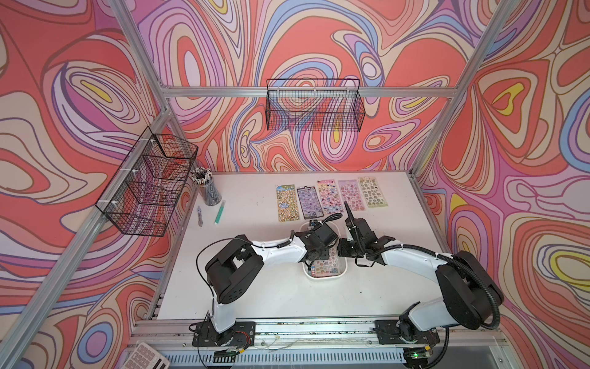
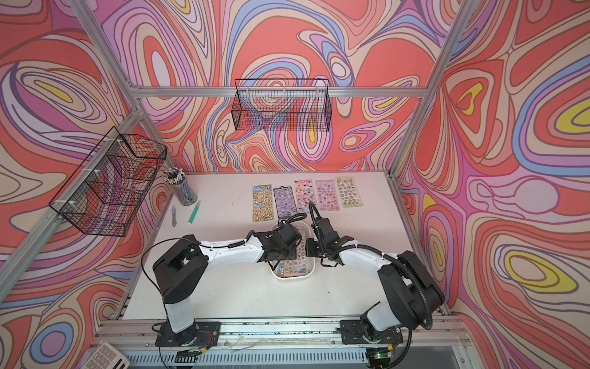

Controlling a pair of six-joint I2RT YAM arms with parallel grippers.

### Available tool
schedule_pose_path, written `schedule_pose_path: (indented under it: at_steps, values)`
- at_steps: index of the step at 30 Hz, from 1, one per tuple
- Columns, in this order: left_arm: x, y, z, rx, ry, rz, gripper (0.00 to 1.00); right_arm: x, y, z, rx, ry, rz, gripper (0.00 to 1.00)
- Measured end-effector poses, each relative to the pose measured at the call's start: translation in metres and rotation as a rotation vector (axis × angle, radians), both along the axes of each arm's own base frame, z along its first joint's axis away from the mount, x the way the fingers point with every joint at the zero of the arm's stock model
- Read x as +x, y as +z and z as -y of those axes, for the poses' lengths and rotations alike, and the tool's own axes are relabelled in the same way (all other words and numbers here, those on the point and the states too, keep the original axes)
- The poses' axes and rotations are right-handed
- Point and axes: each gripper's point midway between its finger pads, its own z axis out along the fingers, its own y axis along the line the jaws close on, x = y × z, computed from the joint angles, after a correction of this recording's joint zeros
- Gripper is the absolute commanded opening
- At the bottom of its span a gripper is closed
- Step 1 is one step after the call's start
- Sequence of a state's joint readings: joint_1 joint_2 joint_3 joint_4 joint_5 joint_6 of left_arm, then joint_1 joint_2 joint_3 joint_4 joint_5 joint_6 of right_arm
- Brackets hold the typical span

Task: Take the stickers out of the storage box
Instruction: Pick up the sticker from the storage box.

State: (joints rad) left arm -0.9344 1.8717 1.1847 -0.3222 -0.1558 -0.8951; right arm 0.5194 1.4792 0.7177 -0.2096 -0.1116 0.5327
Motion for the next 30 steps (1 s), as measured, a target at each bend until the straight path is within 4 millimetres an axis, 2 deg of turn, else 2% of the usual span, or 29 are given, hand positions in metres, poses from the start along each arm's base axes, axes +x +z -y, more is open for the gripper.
schedule_pose_path:
  at_steps: [17, 30]
  values:
    - [-0.004, 0.011, 0.005, -0.245, 0.042, 0.019, 0.48, 0.000, 0.000, 0.001, -0.009, 0.001, 0.000, 0.00]
    - [-0.007, 0.030, 0.006, -0.315, 0.043, 0.039, 0.38, 0.000, -0.002, 0.000, -0.006, 0.002, -0.008, 0.00]
